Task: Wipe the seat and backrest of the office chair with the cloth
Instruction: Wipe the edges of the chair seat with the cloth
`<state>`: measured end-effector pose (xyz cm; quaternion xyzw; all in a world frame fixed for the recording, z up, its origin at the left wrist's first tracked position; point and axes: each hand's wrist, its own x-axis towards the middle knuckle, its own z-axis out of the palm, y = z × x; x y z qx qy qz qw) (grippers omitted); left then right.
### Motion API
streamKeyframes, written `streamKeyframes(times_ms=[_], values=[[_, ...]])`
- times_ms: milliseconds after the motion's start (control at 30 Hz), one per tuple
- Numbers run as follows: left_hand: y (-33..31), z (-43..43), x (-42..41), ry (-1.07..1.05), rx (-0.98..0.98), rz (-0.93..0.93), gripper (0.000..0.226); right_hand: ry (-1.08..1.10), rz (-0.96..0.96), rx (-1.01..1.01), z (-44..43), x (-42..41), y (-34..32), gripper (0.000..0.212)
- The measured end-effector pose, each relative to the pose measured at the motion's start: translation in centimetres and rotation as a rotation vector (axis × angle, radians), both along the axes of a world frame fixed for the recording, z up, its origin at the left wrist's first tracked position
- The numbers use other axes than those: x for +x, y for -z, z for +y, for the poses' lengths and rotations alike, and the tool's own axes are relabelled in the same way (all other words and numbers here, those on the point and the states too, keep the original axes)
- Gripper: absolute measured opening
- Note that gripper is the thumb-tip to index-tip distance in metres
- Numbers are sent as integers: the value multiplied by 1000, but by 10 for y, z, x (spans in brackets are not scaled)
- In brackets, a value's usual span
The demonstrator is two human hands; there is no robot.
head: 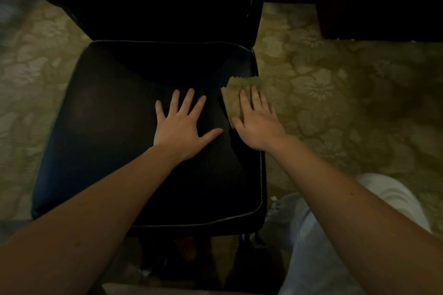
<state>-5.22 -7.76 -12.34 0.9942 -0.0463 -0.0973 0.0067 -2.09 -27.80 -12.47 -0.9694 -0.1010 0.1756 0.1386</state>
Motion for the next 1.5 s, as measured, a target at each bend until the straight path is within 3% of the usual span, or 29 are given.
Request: streamKeyframes(times_ms=[400,600,700,867,1233,1500], values=[[15,11,-28,-1,-101,17,90,119,24,24,38,16,-7,73],[20,8,-29,-27,-112,-5,90,80,-32,216,24,35,-11,47],[22,8,-28,-31,-133,-20,89,68,-168,176,21,44,-11,38],[22,6,-27,-44,-131,-14,89,172,-186,1,38,28,12,64],[22,6,-28,-42,-128,-24,90,30,-113,6,16,11,15,64],[21,5,-27,-47,-121,-4,90,53,-45,37,15,51,11,65]])
